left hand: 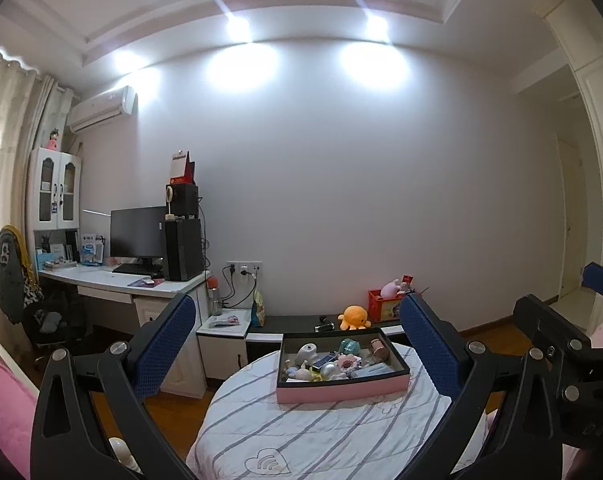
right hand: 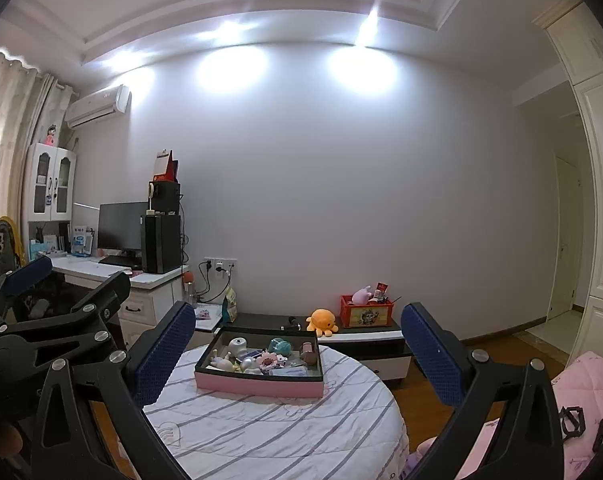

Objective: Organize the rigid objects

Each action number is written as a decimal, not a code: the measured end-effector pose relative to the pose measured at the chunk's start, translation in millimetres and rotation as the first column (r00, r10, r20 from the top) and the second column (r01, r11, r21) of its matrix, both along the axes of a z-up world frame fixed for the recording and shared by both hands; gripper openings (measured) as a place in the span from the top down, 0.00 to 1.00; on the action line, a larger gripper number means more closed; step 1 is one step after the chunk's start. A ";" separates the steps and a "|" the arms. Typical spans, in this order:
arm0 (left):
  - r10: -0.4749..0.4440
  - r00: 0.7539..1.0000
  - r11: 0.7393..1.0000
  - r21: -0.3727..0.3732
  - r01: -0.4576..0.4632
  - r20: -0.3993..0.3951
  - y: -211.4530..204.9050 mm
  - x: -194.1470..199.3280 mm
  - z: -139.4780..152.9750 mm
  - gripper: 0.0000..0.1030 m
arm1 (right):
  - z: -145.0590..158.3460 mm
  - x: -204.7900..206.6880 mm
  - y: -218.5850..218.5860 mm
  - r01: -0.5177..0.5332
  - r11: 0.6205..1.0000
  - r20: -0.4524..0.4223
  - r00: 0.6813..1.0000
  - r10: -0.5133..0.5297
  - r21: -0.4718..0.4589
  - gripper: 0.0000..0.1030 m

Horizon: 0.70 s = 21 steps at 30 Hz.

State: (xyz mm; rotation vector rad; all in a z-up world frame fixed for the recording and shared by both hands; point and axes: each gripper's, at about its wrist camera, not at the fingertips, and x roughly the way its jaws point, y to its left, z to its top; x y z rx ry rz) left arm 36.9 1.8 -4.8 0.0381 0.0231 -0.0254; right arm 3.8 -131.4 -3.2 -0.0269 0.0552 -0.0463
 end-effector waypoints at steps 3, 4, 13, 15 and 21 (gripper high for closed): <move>0.007 1.000 1.000 0.005 -0.007 -0.002 1.5 1.1 -0.6 0.00 | 0.0 0.7 1.0 0.000 1.000 -0.003 1.000 0.000 -0.004 0.00; 0.008 1.000 1.000 0.007 -0.008 -0.002 2.0 1.0 -0.6 0.00 | -0.2 0.7 0.8 0.001 1.000 -0.003 1.000 -0.001 -0.005 0.00; 0.013 1.000 1.000 0.017 -0.013 0.003 2.8 -1.7 -1.7 0.00 | 0.3 0.4 1.4 -0.002 1.000 -0.004 1.000 0.002 0.001 0.00; 0.016 1.000 1.000 0.020 -0.016 0.006 3.4 -3.0 -2.4 0.00 | 0.3 0.3 1.2 -0.002 1.000 -0.004 1.000 0.002 0.003 0.00; 0.015 1.000 1.000 0.022 -0.015 0.006 3.6 -3.6 -2.9 0.00 | 0.8 -1.4 2.3 0.000 1.000 -0.003 1.000 0.000 0.008 0.00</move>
